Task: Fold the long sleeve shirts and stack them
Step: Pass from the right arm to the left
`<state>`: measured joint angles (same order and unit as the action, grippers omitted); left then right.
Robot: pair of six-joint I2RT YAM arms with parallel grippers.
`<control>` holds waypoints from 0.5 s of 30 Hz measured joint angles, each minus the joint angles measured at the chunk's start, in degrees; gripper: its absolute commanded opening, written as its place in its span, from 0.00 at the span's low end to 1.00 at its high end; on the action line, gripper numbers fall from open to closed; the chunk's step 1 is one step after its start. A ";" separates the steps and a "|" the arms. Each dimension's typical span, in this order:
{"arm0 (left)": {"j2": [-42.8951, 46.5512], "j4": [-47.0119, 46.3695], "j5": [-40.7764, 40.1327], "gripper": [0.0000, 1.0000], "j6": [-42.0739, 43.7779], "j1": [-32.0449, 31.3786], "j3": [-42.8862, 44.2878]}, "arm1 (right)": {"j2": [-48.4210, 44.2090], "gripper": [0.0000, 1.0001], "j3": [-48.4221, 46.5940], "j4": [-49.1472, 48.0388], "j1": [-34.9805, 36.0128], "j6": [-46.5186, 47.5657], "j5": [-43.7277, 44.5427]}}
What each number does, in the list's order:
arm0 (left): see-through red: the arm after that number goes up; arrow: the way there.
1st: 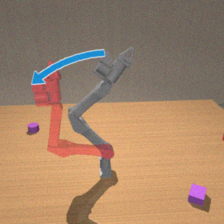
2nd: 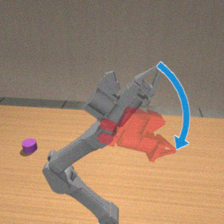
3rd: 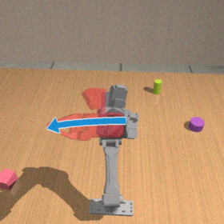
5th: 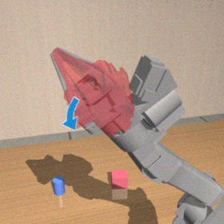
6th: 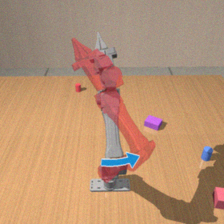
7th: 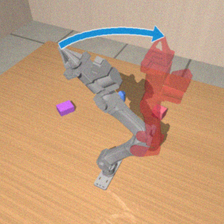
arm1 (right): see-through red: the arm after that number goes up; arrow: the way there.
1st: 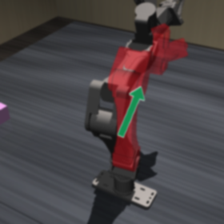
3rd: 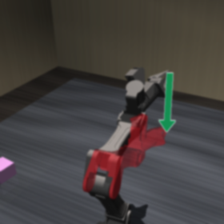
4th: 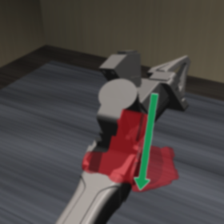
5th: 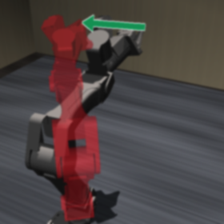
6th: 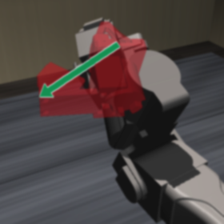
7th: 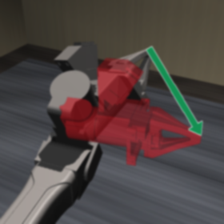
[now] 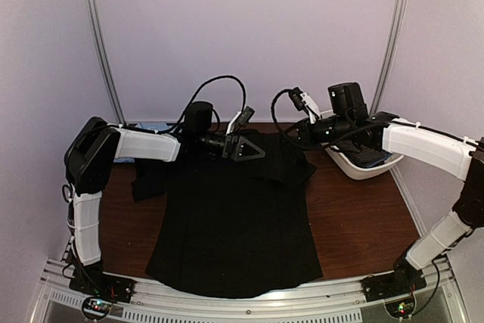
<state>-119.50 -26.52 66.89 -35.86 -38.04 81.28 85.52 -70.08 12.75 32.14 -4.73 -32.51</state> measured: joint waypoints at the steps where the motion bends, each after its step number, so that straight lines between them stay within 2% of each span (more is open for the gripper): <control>1: 0.00 0.00 -0.07 0.03 -0.15 0.00 -0.07 | 0.13 0.00 0.00 0.13 -0.02 -0.02 0.50; 2: 0.02 0.02 -0.22 0.00 -0.24 0.00 -0.07 | 0.22 0.00 0.00 0.35 -0.02 -0.04 0.98; 8: 0.94 1.53 -2.82 0.00 -0.26 0.00 -0.13 | 0.52 0.00 0.28 0.72 -0.02 -0.15 3.34; 10: 1.66 2.78 -4.20 0.00 -0.04 0.00 -0.11 | 0.55 0.09 0.63 0.70 -0.02 -0.22 4.00; 15: 4.28 8.87 -9.33 0.00 1.73 -0.04 0.04 | 0.55 0.24 1.11 0.81 -0.02 -1.46 7.02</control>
<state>-115.22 -17.65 57.56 -34.13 -38.09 81.32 86.06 -68.97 13.56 32.12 -6.20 -25.50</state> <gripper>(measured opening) 0.012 0.157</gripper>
